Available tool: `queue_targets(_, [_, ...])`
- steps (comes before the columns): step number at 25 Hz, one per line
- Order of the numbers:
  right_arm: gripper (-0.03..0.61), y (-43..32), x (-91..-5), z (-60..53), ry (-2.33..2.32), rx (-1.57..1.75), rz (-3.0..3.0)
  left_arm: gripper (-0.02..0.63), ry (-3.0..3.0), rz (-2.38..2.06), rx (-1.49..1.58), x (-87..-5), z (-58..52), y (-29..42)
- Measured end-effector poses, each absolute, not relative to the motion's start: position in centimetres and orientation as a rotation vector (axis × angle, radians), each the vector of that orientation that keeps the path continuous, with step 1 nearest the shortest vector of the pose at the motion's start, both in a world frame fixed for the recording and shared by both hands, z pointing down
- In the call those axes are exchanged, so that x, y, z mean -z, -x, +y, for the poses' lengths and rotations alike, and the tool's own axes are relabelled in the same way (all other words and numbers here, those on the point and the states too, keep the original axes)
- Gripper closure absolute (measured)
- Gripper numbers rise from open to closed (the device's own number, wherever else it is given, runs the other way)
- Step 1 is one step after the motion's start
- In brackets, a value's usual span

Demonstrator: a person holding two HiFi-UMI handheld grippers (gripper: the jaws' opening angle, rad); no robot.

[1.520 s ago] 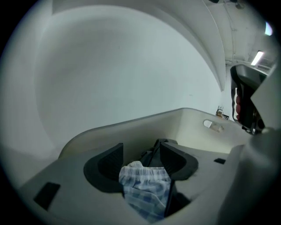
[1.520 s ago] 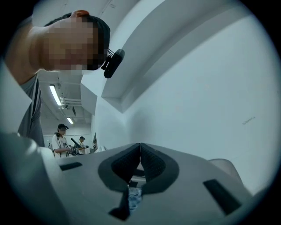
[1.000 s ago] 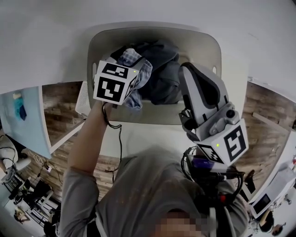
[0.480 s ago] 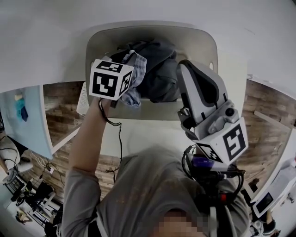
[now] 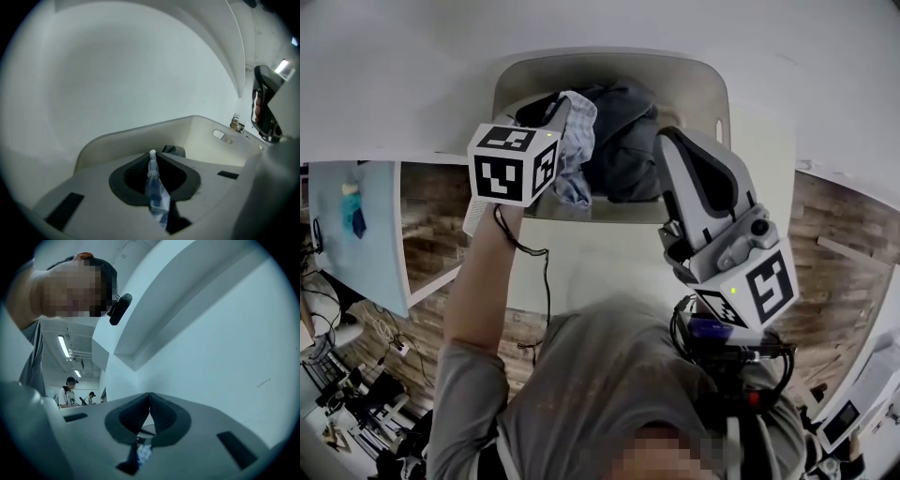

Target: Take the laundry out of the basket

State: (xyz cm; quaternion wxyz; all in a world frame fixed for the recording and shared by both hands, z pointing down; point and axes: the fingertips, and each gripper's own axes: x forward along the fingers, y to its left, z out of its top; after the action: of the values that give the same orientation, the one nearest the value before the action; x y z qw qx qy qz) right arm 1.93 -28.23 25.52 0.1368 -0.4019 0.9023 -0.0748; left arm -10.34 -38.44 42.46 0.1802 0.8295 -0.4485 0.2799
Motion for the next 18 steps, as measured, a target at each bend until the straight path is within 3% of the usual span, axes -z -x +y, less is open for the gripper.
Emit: queue_targets(18, [0.571,-1.9,-20.0,-20.7,1.082,0.037,2.576,0.566,-2.489,-1.493,-0.505,-29.7,-33.2,10.7])
